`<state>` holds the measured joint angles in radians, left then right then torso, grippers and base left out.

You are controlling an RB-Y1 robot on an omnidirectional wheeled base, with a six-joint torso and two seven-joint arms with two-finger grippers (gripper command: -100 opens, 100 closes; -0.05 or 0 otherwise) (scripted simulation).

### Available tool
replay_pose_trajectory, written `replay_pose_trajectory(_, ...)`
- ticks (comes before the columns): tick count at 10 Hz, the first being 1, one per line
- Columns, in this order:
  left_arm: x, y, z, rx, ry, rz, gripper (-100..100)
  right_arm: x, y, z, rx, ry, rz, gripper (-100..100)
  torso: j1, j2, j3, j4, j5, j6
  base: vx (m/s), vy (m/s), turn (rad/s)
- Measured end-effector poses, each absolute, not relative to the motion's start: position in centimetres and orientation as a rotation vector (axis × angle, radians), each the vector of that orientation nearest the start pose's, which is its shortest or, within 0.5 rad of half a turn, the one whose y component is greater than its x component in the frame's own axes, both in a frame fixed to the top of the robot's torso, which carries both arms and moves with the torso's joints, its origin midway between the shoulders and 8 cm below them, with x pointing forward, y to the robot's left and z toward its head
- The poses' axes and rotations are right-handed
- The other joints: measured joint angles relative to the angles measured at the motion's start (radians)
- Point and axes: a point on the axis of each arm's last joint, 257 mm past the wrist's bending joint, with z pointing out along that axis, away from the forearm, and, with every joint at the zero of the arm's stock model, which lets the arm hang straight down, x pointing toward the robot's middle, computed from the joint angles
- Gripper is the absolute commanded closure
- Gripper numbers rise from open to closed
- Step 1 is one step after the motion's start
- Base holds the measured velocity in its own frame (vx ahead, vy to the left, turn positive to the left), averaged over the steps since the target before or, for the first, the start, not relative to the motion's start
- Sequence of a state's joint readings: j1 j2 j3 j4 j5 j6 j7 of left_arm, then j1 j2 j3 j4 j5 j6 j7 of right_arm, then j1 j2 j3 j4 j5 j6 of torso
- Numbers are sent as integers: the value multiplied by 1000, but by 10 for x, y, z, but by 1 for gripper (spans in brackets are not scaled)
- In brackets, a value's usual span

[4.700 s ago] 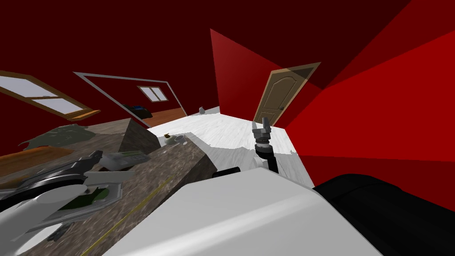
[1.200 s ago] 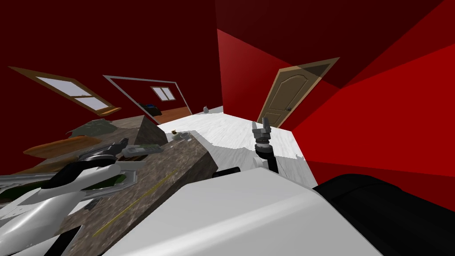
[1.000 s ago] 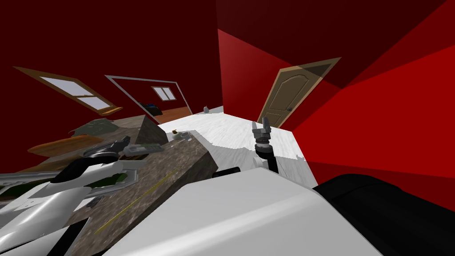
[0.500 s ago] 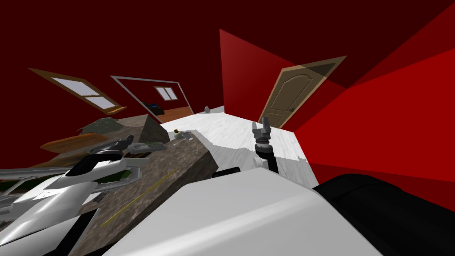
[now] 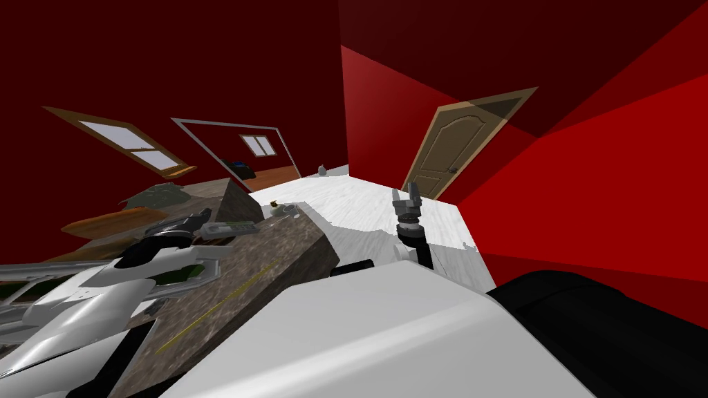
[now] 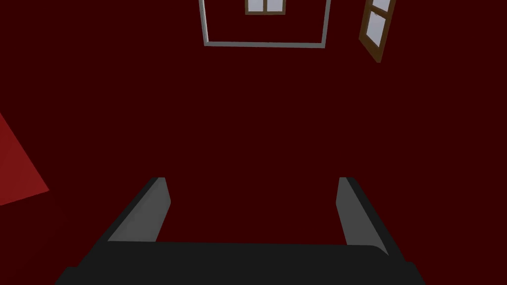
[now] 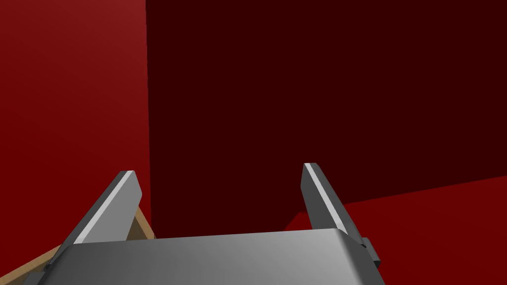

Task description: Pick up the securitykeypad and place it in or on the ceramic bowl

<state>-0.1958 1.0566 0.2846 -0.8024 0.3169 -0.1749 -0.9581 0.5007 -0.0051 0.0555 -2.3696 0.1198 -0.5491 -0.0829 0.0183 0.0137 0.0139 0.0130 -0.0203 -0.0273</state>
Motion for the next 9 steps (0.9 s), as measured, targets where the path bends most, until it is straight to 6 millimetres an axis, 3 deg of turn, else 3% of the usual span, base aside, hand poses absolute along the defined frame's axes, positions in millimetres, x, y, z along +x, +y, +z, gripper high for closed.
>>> replay_pose_trajectory(9, 486, 788, -34, -496, 1409, 448, -100, 319, -240, 70, 504, 574, 1390, 0, -1, 1, 0, 0, 0, 0, -6, -5, 23)
